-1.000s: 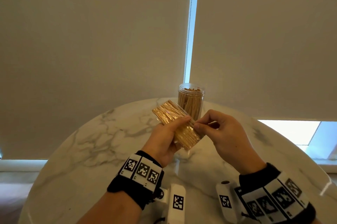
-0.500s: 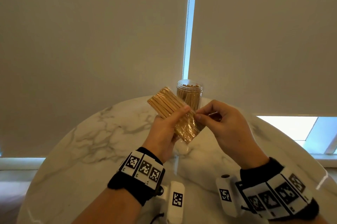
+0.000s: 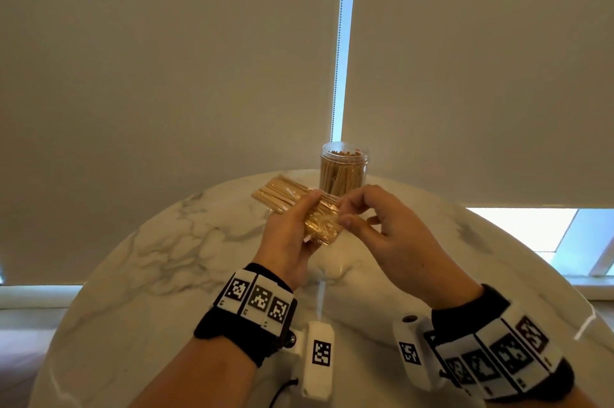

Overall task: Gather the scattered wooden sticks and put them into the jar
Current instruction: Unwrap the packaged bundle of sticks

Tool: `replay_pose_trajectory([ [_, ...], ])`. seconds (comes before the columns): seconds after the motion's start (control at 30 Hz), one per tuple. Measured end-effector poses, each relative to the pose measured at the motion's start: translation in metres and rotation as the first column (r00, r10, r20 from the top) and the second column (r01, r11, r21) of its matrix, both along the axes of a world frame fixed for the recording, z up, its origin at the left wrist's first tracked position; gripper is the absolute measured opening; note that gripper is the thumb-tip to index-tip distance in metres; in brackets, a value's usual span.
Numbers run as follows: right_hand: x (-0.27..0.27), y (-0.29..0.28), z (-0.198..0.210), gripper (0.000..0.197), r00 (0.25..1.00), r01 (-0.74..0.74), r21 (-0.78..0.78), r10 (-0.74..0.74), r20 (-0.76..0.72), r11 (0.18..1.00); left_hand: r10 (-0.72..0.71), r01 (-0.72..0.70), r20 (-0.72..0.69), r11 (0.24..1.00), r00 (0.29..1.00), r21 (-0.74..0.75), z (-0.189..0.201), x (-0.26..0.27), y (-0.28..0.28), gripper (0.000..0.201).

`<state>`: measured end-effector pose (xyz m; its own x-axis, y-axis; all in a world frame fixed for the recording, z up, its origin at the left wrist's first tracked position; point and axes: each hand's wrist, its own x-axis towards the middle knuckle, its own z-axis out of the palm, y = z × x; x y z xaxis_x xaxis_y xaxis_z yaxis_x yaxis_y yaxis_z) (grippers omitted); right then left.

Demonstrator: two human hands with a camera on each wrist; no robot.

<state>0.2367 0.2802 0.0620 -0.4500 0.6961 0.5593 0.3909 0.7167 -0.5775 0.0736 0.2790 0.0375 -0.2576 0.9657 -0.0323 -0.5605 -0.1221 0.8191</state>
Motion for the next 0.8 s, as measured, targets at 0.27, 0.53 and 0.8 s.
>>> replay_pose_trajectory([
  [0.27,0.010,-0.002,0.006,0.016,0.987,0.001,-0.016,0.002,0.159,1.000,-0.096,0.092,0.116,0.995,0.989,0.042,0.003,-0.004,0.002,0.033],
  [0.53,0.017,0.003,0.003,0.024,0.967,-0.008,-0.182,0.054,0.248,0.983,0.047,-0.057,0.321,0.998,0.946,0.020,0.000,-0.025,0.006,0.036],
  [0.8,0.018,0.012,0.010,0.031,0.980,0.171,-0.534,-0.197,0.009,0.828,0.211,-0.239,0.151,0.952,0.966,0.193,0.031,-0.031,-0.004,0.023],
])
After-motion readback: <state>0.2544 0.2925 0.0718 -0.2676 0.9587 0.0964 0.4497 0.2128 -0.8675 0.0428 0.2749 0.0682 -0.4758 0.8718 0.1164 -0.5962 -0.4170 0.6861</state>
